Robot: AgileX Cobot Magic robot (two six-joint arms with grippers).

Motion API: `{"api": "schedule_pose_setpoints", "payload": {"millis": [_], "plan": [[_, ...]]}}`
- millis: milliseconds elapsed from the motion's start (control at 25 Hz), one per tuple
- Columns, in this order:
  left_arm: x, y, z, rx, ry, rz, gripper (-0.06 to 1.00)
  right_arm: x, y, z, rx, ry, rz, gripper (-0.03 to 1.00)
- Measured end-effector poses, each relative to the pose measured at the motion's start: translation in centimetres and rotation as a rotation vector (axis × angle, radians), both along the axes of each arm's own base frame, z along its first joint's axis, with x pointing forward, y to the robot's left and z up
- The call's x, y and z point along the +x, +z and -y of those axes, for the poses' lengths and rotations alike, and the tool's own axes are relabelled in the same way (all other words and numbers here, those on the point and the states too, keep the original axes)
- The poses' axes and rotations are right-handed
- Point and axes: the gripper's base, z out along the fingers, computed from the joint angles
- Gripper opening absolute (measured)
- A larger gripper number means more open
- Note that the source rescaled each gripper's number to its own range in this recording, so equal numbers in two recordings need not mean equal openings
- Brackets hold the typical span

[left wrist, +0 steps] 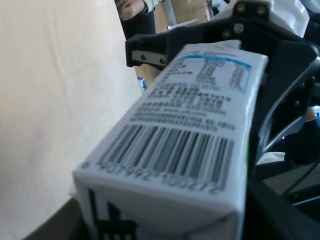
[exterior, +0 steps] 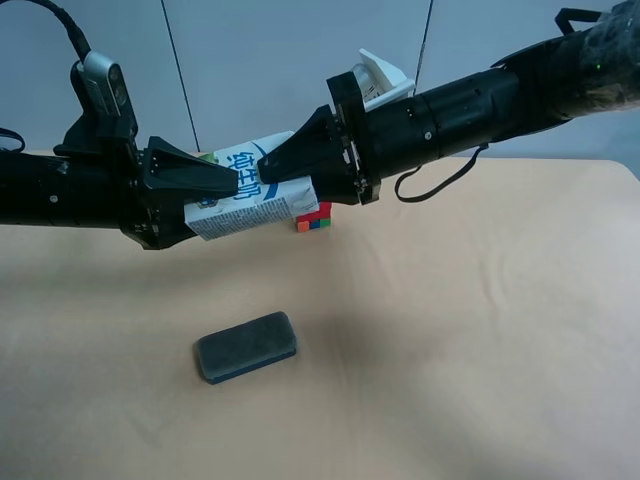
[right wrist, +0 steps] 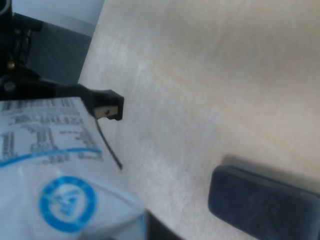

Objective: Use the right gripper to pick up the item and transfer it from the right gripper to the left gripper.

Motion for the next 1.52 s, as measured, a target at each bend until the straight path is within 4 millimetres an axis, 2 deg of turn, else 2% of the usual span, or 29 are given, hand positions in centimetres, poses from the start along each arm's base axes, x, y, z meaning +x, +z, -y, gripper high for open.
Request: {"api": "schedule_pose_setpoints", "payload": {"millis": [80,240,360,600,960,1240,1520], "plan": [[0.0,0.0,0.0,-0.001,0.000,-0.003,0.11,0.0,0.0,0.0,-0.002,0.001,0.000,0.29],[0.0,-0.1,0.0,0.006,-0.002,-0.003,0.07,0.0,0.0,0.0,-0.002,0.000,-0.003,0.54],[0.0,-0.1,0.0,0.007,-0.003,-0.004,0.03,0.0,0.0,0.0,-0.002,0.000,-0.004,0.61],[0.0,-0.2,0.0,0.019,0.004,-0.028,0.03,-0.1,-0.5,0.2,-0.054,0.014,0.001,0.63],[0.1,-0.5,-0.1,0.042,0.023,-0.039,0.01,-0.2,-1.7,1.1,-0.262,0.020,0.042,0.63],[0.2,-0.6,-0.2,0.061,0.037,-0.037,0.01,-0.7,-0.2,2.5,-0.442,-0.007,0.154,0.64],[-0.3,1.3,-0.2,0.041,0.028,0.027,0.01,-2.5,2.8,3.8,-0.524,0.015,0.228,0.64]]}}
